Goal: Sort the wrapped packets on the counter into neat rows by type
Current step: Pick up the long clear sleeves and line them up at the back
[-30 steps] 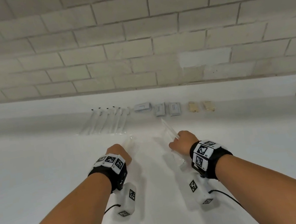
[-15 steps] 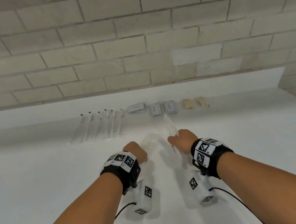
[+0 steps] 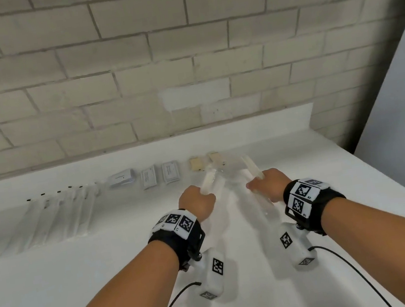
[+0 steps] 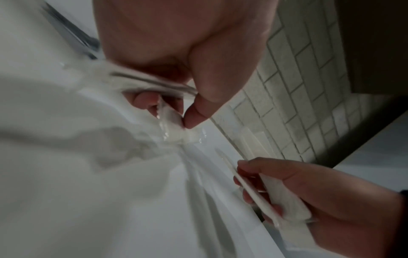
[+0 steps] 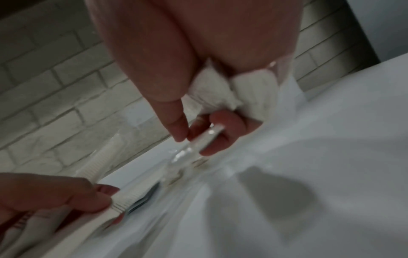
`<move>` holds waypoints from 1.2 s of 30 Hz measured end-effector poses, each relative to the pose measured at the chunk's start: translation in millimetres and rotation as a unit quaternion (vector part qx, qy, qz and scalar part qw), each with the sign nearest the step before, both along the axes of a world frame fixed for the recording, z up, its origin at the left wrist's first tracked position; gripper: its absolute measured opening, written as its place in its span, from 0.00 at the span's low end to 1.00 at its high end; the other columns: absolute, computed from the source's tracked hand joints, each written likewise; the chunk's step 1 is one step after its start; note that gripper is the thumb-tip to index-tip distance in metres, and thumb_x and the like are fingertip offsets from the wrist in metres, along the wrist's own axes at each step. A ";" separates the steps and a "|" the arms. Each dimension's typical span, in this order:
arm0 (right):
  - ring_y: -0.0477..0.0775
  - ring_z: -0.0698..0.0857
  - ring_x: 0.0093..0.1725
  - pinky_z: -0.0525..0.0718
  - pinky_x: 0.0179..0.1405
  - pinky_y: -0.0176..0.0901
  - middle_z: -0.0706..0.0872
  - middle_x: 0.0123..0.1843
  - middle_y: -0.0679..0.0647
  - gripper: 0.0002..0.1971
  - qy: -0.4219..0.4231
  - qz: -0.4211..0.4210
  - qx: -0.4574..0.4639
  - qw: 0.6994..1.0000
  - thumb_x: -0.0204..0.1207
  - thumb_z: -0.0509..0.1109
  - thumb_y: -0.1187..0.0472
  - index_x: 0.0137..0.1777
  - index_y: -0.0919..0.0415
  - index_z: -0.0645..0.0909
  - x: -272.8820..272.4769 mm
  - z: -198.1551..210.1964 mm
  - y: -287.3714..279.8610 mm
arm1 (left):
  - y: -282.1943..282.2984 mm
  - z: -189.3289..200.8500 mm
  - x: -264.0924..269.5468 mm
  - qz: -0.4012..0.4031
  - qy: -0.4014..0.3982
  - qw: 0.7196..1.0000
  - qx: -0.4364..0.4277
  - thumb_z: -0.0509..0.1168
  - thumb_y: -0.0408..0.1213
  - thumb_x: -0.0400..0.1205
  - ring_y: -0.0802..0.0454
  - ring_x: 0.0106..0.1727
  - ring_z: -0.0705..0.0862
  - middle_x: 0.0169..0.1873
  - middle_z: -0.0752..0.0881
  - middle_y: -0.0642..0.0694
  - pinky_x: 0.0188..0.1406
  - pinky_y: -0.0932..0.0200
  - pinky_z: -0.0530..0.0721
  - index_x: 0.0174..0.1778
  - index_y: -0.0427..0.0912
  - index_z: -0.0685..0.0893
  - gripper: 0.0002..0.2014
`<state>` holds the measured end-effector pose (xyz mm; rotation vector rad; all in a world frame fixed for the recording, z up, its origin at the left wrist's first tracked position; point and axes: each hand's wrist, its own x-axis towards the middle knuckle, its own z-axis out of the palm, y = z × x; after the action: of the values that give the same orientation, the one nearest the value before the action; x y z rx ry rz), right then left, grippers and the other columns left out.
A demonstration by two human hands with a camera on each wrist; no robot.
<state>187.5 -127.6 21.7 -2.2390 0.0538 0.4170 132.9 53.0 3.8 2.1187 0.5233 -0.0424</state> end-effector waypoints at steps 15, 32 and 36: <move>0.52 0.82 0.27 0.78 0.26 0.37 0.84 0.34 0.54 0.12 0.002 0.006 0.027 1.000 0.67 0.78 0.67 0.42 0.60 0.76 190.8 -18.0 -106.1 | -126.7 -22.1 187.1 0.080 0.050 0.993 0.069 0.63 0.37 0.78 0.46 0.43 0.80 0.50 0.86 0.41 0.39 0.60 0.75 0.57 0.33 0.81 0.15; 0.58 0.87 0.41 0.86 0.41 0.45 0.87 0.41 0.55 0.12 -0.007 0.168 -0.028 0.985 0.65 0.78 0.66 0.48 0.58 0.85 230.5 -45.2 -75.2 | -108.3 -37.0 203.0 -0.141 0.031 0.943 0.301 0.57 0.41 0.84 0.48 0.57 0.80 0.55 0.78 0.43 0.58 0.58 0.78 0.56 0.42 0.83 0.12; 0.58 0.87 0.36 0.89 0.43 0.50 0.87 0.38 0.57 0.12 0.003 0.183 -0.022 0.983 0.67 0.77 0.68 0.50 0.60 0.85 231.1 -44.4 -68.0 | -99.1 -32.6 202.3 -0.128 0.053 0.937 0.321 0.57 0.42 0.85 0.49 0.45 0.78 0.55 0.78 0.43 0.48 0.61 0.77 0.55 0.41 0.83 0.12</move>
<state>418.6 -195.7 -22.7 -2.2939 -0.3524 0.6242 335.2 -46.1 -28.8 2.8319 0.3422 -0.1506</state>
